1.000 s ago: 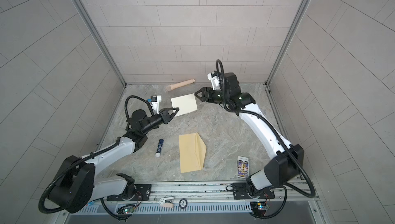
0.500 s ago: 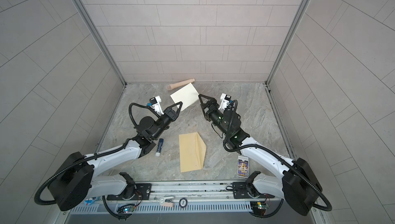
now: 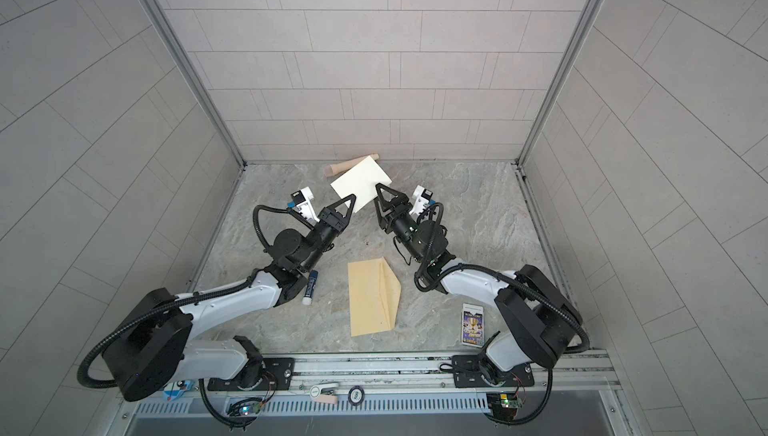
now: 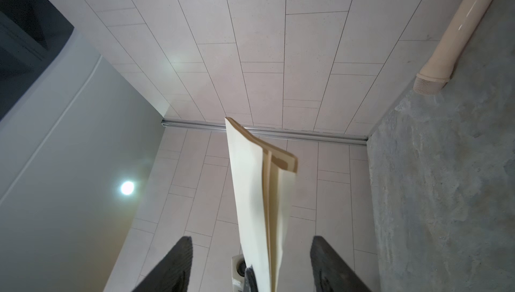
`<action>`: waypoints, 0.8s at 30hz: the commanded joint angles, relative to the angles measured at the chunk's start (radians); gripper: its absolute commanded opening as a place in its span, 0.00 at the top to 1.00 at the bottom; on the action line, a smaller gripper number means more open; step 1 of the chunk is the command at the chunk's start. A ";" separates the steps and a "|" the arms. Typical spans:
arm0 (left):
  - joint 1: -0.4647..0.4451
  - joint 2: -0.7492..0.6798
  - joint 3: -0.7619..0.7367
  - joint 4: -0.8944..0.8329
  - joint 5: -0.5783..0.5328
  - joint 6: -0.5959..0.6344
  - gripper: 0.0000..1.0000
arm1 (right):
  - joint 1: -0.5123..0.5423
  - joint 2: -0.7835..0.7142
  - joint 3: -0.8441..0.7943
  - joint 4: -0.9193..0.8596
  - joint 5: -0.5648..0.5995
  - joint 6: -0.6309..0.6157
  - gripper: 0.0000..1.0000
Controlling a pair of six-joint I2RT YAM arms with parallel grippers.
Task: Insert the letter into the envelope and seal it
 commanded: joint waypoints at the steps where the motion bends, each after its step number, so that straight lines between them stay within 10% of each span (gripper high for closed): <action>1: -0.013 -0.003 0.023 0.067 0.002 -0.013 1.00 | 0.006 0.041 0.032 0.164 0.016 0.041 0.60; 7: -0.023 -0.020 0.009 0.064 0.023 0.018 0.89 | -0.008 0.062 0.034 0.175 0.047 0.006 0.96; 12: -0.006 -0.084 -0.139 0.070 -0.061 0.126 0.03 | -0.180 -0.104 0.086 -0.541 -0.234 -0.341 1.00; 16: 0.013 -0.165 -0.182 -0.150 -0.040 0.273 0.00 | -0.263 -0.133 0.271 -1.199 -0.268 -0.885 1.00; 24: 0.015 -0.194 -0.129 -0.521 0.064 0.459 0.00 | -0.422 0.108 0.523 -1.601 -0.517 -1.202 1.00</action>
